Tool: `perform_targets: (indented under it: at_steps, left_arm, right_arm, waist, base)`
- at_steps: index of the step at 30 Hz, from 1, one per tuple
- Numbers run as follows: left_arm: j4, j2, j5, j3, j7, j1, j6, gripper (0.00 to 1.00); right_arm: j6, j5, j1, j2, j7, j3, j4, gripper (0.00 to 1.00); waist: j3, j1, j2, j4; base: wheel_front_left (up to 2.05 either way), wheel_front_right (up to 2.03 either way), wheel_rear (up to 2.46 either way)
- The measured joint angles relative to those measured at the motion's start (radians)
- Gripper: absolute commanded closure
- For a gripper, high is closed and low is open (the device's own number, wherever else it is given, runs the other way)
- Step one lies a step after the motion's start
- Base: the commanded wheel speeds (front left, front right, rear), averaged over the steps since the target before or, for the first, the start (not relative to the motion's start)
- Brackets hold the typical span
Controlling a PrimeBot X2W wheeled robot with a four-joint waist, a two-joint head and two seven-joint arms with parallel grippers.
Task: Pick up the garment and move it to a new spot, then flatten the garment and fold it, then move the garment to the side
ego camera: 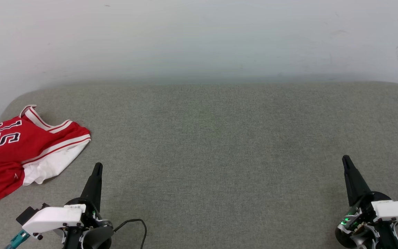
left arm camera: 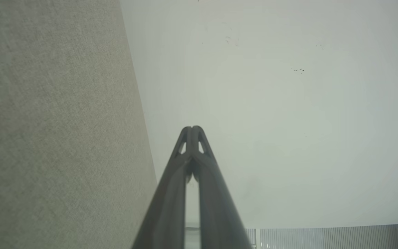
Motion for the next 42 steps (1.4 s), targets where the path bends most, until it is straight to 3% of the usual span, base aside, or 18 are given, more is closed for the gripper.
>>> perform_targets:
  at_steps: [34, 35, 42]
  left_arm:
    - [0.000, 0.000, 0.000, 0.000, 0.000, 0.000, 0.000, 1.00]
    - [0.006, 0.000, 0.000, -0.001, -0.001, 0.002, 0.000, 0.00]
    - [0.049, -0.004, 0.002, -0.009, -0.012, 0.051, 0.001, 0.00]
  right_arm:
    - [0.000, 0.000, 0.000, 0.000, 0.000, 0.000, 0.000, 1.00]
    - [0.000, 0.000, 0.004, 0.000, 0.000, 0.000, 0.005, 0.00]
    - [0.000, -0.001, 0.048, 0.001, -0.011, 0.007, 0.049, 0.00]
  waist:
    - [0.000, 0.0000, 0.0000, 0.000]
    - [0.000, 0.0000, 0.0000, 0.000]
    - [0.001, 0.0000, 0.0000, 0.000]
  base:
    - [0.00, 0.00, 0.00]
    - [0.00, 0.00, 0.00]
    - [0.00, 0.00, 0.00]
